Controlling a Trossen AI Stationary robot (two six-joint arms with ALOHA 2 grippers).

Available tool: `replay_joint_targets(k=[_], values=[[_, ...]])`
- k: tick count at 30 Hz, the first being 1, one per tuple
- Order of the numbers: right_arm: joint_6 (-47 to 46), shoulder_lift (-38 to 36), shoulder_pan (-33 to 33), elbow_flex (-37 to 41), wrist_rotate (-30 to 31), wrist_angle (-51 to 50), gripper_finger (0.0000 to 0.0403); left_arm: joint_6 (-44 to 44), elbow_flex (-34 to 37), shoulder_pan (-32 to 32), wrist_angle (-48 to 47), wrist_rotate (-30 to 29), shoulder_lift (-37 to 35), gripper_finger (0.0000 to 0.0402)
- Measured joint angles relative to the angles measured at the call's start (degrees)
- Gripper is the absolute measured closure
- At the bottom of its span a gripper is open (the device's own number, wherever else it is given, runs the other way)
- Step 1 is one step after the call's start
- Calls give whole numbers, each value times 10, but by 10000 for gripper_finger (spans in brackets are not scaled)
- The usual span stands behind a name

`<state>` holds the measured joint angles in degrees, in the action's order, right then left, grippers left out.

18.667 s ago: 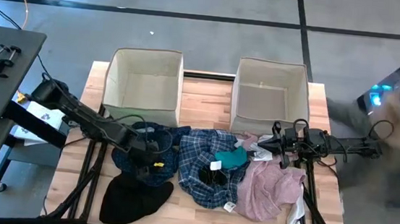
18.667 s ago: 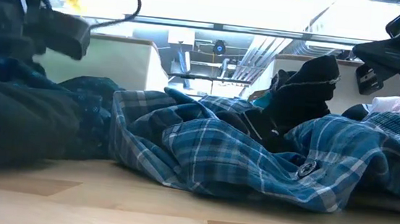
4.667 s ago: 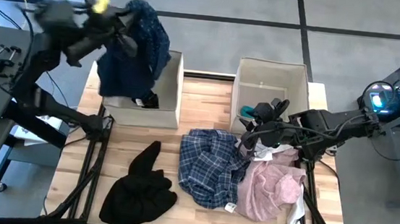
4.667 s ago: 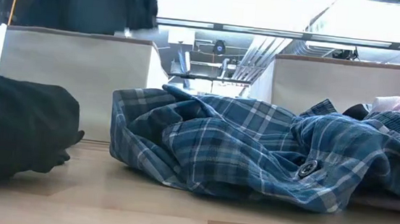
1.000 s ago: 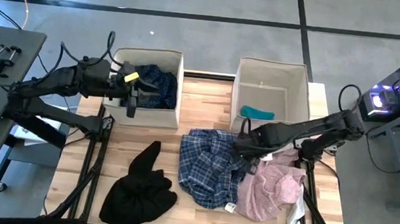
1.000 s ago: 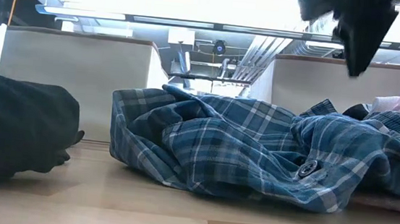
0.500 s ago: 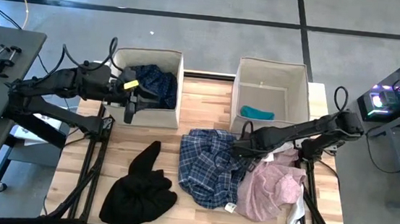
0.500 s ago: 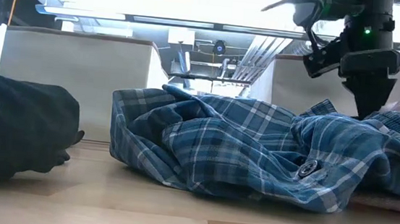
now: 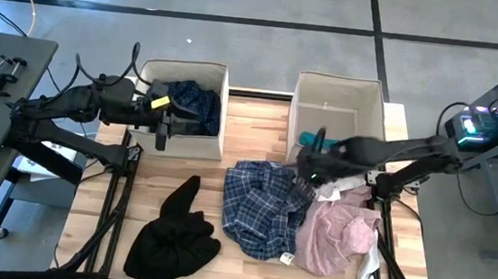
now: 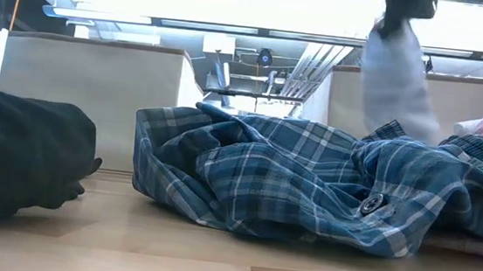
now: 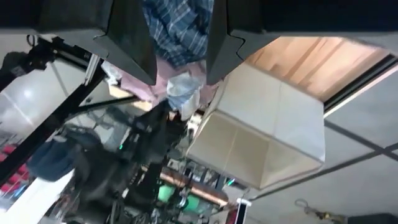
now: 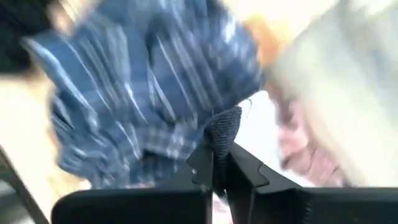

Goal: Sort clothes
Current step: Put the white sock into the right laundry bin

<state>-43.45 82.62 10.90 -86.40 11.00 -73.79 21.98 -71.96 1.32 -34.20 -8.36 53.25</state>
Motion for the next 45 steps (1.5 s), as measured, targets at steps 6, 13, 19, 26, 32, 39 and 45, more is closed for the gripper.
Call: replay_joint_targets(k=[6,13,19,26,32,39,45], values=[[67,-4,-14,-151,184,-38,398,0,0,0,37,-2,0,275],[157,-4,-114,-204,280,-40,398,-1,0,0,45,-13,0,275],[180,-3,-222,-145,265,-39,382,-1,0,0,45,-13,0,275],[164,-3,-302,-23,190,-13,308,-1,0,0,43,-14,5,275],[106,-4,-307,24,153,10,267,0,0,0,42,-14,20,275],[116,-31,-173,-27,45,17,265,0,0,0,42,-12,44,275],[80,-48,-31,-37,-29,16,265,0,0,0,46,-10,59,275]])
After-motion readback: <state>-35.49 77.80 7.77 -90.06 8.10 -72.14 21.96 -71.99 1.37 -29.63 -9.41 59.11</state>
